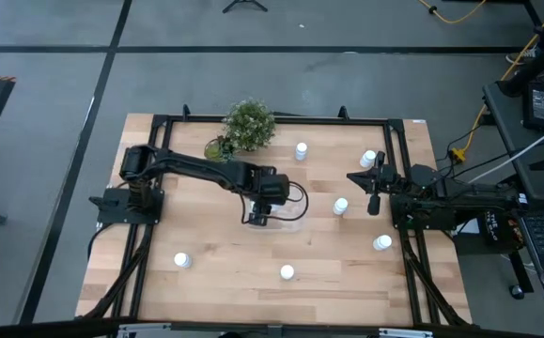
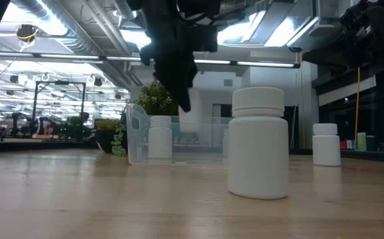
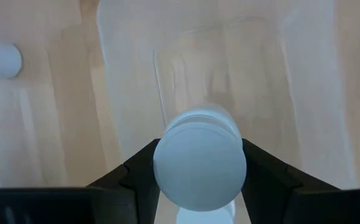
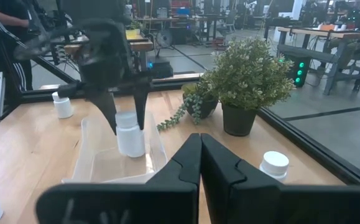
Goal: Pick and place pill bottles into a basket
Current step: Put the pill bottle into the bin
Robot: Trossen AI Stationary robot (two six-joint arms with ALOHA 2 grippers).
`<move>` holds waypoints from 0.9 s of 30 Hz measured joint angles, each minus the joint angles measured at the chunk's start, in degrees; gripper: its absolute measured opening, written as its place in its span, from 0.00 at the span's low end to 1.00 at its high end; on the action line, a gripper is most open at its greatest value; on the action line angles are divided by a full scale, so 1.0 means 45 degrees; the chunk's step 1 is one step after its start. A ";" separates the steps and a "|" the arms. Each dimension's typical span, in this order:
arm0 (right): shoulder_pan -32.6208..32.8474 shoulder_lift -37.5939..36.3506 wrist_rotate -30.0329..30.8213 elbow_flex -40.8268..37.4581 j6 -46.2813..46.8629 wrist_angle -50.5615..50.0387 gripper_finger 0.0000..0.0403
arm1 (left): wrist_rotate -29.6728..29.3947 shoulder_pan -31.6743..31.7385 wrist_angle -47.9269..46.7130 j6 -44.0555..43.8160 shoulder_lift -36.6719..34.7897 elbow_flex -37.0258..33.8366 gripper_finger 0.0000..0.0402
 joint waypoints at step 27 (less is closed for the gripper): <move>0.0000 0.0000 0.0000 0.0000 -0.0008 -0.0016 0.03 | -0.0334 0.0015 0.0404 0.0097 0.1163 -0.0007 0.42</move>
